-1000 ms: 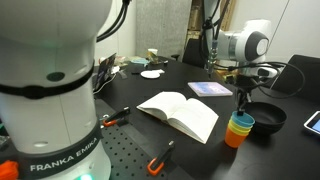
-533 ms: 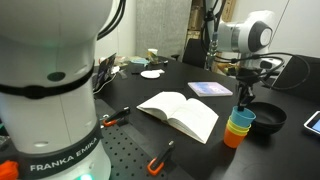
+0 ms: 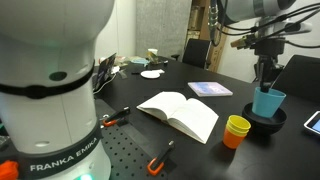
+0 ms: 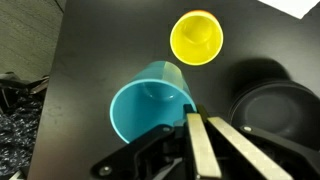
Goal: Unstack the cups
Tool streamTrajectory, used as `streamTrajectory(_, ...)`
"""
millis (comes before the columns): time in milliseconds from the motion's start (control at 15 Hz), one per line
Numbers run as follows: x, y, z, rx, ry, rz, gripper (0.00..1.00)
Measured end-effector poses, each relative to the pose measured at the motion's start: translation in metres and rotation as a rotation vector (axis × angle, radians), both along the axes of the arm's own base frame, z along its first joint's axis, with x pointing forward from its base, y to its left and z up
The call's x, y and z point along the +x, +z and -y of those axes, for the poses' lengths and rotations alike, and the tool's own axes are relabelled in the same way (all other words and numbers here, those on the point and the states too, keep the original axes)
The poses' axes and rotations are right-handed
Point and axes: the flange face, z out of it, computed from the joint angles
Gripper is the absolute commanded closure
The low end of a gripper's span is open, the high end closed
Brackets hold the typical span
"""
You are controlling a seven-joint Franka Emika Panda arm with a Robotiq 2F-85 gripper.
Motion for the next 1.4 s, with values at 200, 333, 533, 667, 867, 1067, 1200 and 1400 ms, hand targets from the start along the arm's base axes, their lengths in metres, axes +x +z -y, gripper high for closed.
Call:
streamTrajectory(200, -0.008, 0.012, 0.028, -0.011, -0.056, 0.027, 0.98)
streamTrajectory(333, -0.012, -0.001, 0.046, -0.008, -0.088, 0.033, 0.98)
streamTrajectory(533, -0.011, -0.033, 0.065, -0.006, -0.115, 0.05, 0.98)
streamTrajectory(667, -0.005, -0.054, 0.073, 0.003, -0.136, 0.072, 0.98)
streamTrajectory(867, 0.011, -0.082, 0.078, 0.029, -0.171, 0.102, 0.98)
streamTrajectory(1067, 0.027, -0.107, 0.077, 0.055, -0.193, 0.113, 0.98)
streamTrajectory(1200, 0.036, -0.124, 0.077, 0.068, -0.201, 0.11, 0.98)
streamTrajectory(1400, 0.046, -0.149, 0.08, 0.079, -0.209, 0.101, 0.98)
